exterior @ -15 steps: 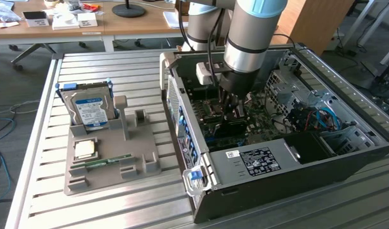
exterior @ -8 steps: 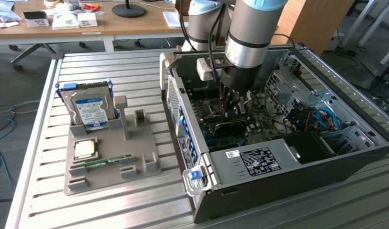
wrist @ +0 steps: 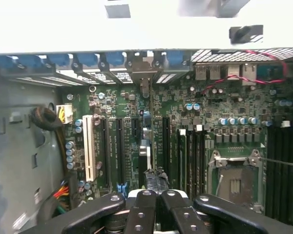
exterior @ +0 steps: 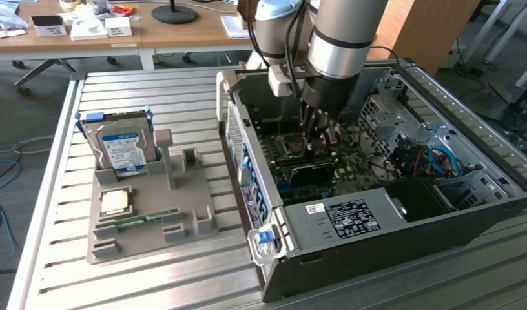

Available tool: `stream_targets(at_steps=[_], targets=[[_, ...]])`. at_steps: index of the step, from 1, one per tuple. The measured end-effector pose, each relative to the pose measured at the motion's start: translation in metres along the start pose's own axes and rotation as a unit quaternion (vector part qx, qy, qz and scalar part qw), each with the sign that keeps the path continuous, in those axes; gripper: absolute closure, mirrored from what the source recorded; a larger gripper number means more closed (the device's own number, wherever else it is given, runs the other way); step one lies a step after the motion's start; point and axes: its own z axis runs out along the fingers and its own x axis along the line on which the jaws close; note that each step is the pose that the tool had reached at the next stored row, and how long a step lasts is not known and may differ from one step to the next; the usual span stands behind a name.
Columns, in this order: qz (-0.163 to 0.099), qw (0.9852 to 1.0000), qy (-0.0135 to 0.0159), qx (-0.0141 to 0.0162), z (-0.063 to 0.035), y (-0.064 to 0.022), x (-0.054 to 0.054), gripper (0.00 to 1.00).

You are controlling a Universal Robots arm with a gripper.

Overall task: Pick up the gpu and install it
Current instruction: 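Press down on the gpu until it lock into place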

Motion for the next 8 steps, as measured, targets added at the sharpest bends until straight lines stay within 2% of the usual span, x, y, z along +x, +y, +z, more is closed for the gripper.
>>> stream_targets(at_steps=[8], targets=[[0.000, 1.0000, 0.0000, 0.0000, -0.0219, -0.0006, 0.000, 0.89]])
